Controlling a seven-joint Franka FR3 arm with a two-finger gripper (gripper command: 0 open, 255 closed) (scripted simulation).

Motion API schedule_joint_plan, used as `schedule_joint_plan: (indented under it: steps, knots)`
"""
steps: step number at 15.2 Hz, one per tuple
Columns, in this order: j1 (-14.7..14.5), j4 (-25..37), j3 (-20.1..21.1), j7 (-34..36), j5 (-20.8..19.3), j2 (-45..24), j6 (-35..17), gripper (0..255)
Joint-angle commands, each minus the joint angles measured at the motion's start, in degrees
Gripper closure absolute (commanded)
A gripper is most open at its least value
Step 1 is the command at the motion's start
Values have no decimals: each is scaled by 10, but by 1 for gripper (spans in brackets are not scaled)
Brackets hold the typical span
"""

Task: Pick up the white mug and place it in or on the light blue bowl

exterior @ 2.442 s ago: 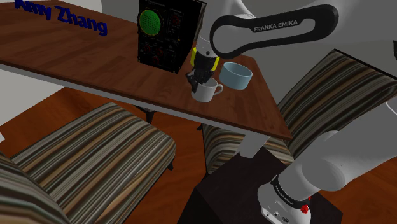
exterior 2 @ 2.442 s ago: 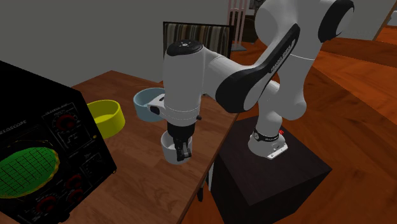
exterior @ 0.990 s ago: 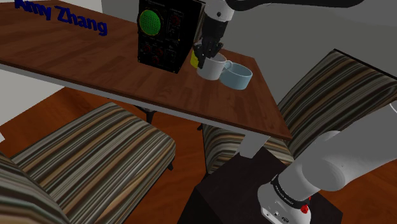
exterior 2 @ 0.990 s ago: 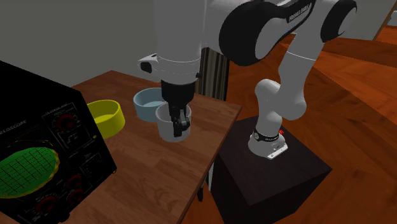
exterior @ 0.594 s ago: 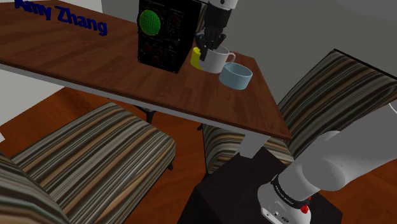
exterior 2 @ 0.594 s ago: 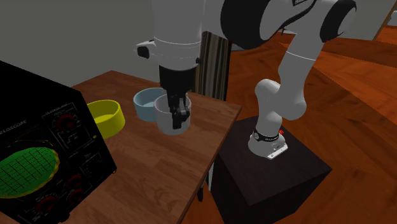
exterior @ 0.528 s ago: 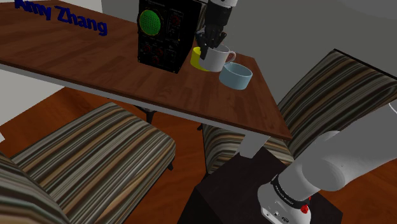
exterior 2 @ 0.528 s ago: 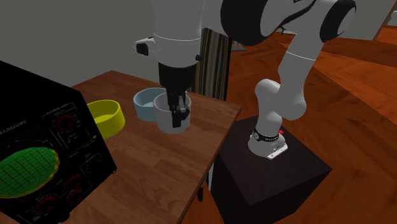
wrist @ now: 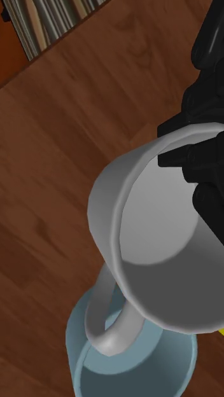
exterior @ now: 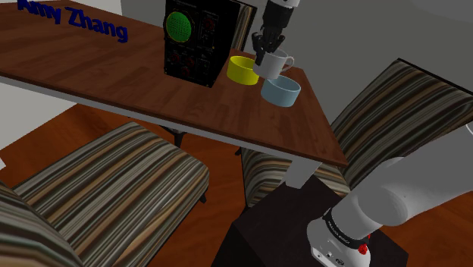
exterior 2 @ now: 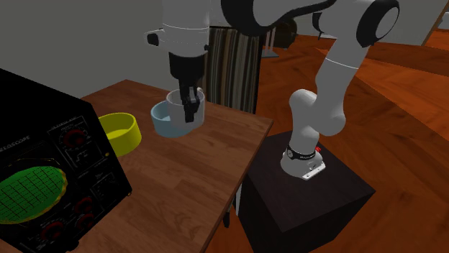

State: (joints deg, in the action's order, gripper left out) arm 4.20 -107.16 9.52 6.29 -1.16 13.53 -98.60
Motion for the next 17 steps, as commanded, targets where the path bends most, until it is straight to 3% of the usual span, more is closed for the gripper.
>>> schedule_joint_plan:
  steps: [1,17]
  knots:
    - [10,3,-17,-27,-2,-2,0,255]
    - [92,88,-140,-230,-5,-81,0,255]
